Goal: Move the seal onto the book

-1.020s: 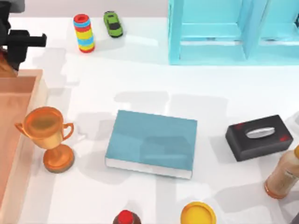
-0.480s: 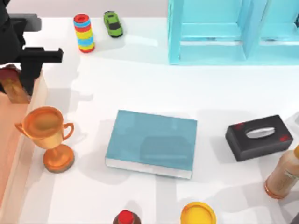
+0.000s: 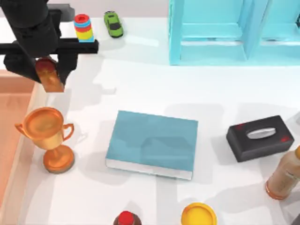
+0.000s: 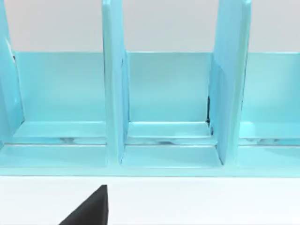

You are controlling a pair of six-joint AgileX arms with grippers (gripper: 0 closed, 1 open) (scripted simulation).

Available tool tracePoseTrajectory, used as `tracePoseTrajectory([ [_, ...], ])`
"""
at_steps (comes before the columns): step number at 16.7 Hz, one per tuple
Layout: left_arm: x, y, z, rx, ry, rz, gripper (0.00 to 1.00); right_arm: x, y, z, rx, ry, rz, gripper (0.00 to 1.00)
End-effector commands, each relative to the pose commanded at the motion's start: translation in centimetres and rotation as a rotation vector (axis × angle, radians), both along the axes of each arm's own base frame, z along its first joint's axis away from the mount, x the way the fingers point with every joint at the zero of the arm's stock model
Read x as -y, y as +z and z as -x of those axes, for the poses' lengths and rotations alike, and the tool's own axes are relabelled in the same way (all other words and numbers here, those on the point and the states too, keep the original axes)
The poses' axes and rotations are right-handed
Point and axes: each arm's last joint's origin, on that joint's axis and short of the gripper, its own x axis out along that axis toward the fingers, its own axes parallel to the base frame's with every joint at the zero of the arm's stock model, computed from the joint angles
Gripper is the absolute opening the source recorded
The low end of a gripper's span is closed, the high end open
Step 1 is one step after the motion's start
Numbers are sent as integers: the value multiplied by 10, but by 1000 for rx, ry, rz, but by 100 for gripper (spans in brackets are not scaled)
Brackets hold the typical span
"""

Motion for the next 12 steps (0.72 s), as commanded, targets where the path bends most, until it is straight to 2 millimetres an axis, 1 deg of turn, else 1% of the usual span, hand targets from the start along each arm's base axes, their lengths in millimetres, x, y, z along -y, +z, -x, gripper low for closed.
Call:
tracePoseTrajectory([
  [3,59,-25,-4,-10,2,7,0,0,0,0,0,0,0,100],
  [5,100,-44,1,-31,-1,5,0,0,0,0,0,0,0,100],
  [7,135,-62,11,-53,-3,0,0,0,0,0,0,0,0,100],
  [9,161,-76,22,-73,-5,-6,0,0,0,0,0,0,0,100],
  [10,169,-81,25,-80,-4,-9,0,0,0,0,0,0,0,100],
  [12,173,-84,28,-84,-4,-11,0,0,0,0,0,0,0,100],
])
